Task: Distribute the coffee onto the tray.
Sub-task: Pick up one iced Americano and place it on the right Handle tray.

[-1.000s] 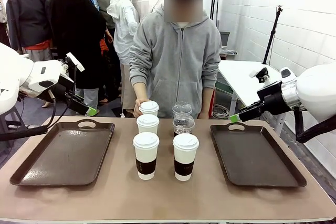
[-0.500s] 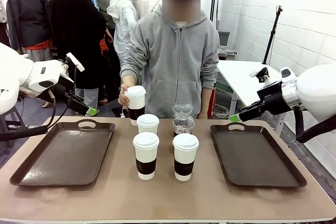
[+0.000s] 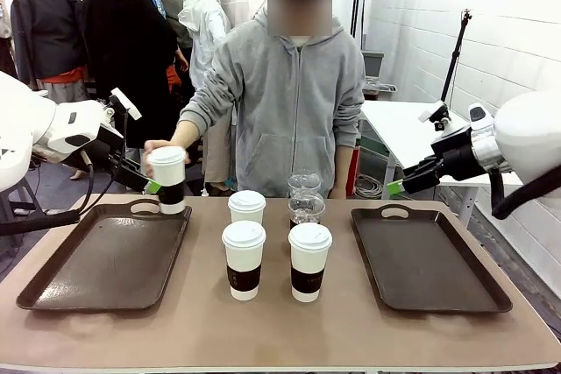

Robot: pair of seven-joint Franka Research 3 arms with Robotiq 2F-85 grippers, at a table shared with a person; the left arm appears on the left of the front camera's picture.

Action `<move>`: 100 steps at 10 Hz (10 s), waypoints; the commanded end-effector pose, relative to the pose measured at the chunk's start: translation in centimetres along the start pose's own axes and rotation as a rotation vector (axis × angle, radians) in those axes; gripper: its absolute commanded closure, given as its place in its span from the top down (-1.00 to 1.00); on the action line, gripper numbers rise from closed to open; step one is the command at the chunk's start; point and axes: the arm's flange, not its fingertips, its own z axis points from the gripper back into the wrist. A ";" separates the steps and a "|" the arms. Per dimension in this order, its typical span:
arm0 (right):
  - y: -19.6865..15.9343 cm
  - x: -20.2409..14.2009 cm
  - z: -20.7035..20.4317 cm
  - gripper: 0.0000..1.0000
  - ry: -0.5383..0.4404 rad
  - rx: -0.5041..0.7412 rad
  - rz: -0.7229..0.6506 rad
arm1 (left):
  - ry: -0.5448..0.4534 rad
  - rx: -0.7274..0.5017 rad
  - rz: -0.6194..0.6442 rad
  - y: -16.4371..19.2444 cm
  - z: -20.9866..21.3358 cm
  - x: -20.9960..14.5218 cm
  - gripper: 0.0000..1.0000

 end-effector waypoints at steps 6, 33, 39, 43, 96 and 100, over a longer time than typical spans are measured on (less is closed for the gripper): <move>-6.9 1.3 -4.8 1.00 -0.041 0.224 0.205 | -0.005 -0.003 0.004 0.2 -0.1 -0.1 1.00; -15.6 -5.6 -14.4 1.00 -0.208 0.387 0.182 | -0.005 -0.003 0.004 0.2 -0.1 -0.1 1.00; -18.9 -5.0 -20.7 1.00 -0.262 0.359 0.246 | -0.005 -0.003 0.004 0.2 -0.1 -0.1 1.00; -20.5 -4.7 -25.5 1.00 -0.270 0.495 0.253 | -0.005 -0.003 0.004 0.2 -0.1 -0.1 1.00; -22.1 1.0 -29.1 0.25 -0.334 0.561 0.227 | -0.005 -0.003 0.004 0.2 -0.1 -0.1 1.00; -24.2 -0.2 -21.5 0.25 -0.323 0.493 0.256 | -0.005 -0.003 0.004 0.2 -0.1 -0.1 1.00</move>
